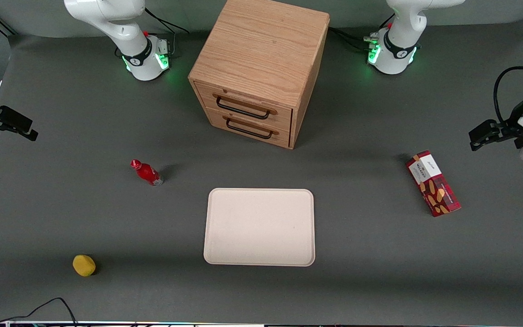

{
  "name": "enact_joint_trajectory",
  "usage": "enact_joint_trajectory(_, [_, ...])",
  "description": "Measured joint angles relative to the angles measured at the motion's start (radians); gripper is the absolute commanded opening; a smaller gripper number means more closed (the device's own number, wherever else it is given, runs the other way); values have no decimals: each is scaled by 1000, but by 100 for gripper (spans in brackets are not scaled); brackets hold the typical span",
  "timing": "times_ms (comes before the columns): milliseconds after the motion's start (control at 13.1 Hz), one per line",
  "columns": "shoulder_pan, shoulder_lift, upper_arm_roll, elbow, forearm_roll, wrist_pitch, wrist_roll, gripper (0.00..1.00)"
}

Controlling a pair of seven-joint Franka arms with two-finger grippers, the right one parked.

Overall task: Place red cookie box on tray
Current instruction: 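Move the left gripper down toward the red tartan cookie box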

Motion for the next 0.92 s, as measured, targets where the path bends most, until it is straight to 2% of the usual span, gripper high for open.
enact_joint_trajectory(306, [0,20,-3,3,-42,0,3,100])
enact_joint_trajectory(611, [10,26,0,3,-53,7,3,100])
enact_joint_trajectory(917, [78,35,6,5,-52,28,6,100])
